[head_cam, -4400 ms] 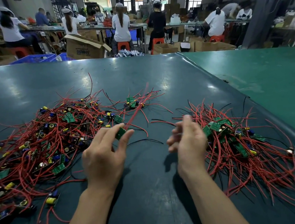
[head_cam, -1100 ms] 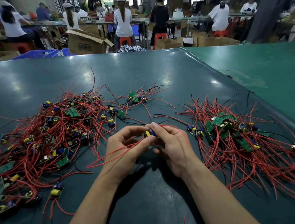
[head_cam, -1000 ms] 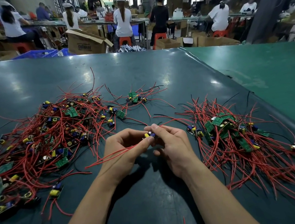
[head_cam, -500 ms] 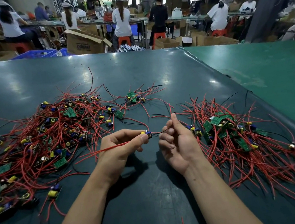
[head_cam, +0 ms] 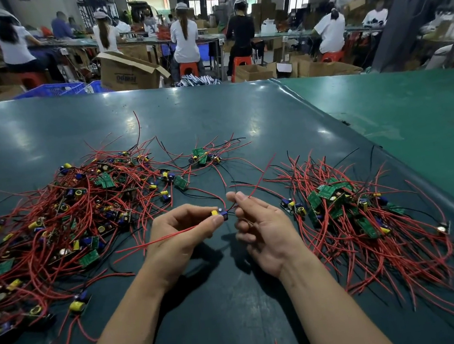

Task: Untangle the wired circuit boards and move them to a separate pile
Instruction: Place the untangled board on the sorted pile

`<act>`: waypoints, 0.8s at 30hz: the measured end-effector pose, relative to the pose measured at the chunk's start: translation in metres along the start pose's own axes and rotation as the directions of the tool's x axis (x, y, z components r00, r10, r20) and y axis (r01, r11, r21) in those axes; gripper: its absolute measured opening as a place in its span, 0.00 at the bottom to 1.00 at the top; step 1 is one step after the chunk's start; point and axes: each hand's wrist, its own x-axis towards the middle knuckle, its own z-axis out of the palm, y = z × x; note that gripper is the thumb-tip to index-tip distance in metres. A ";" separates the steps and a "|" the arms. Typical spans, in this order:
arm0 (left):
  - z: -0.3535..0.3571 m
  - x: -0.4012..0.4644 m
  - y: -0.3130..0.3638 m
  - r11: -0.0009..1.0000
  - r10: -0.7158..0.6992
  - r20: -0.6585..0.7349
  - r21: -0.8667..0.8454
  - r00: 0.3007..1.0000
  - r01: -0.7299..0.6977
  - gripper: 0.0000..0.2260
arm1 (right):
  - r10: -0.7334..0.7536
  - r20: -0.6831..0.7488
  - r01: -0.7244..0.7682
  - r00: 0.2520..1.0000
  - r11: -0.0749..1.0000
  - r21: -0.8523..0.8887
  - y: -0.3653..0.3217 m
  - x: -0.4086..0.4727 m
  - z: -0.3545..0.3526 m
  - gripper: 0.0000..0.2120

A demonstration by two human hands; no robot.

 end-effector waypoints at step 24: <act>-0.001 0.001 0.001 0.999 -0.044 0.021 0.008 0.999 0.044 0.07 | -0.233 -0.204 0.189 0.951 0.958 -0.216 0.014 0.004 0.013 0.16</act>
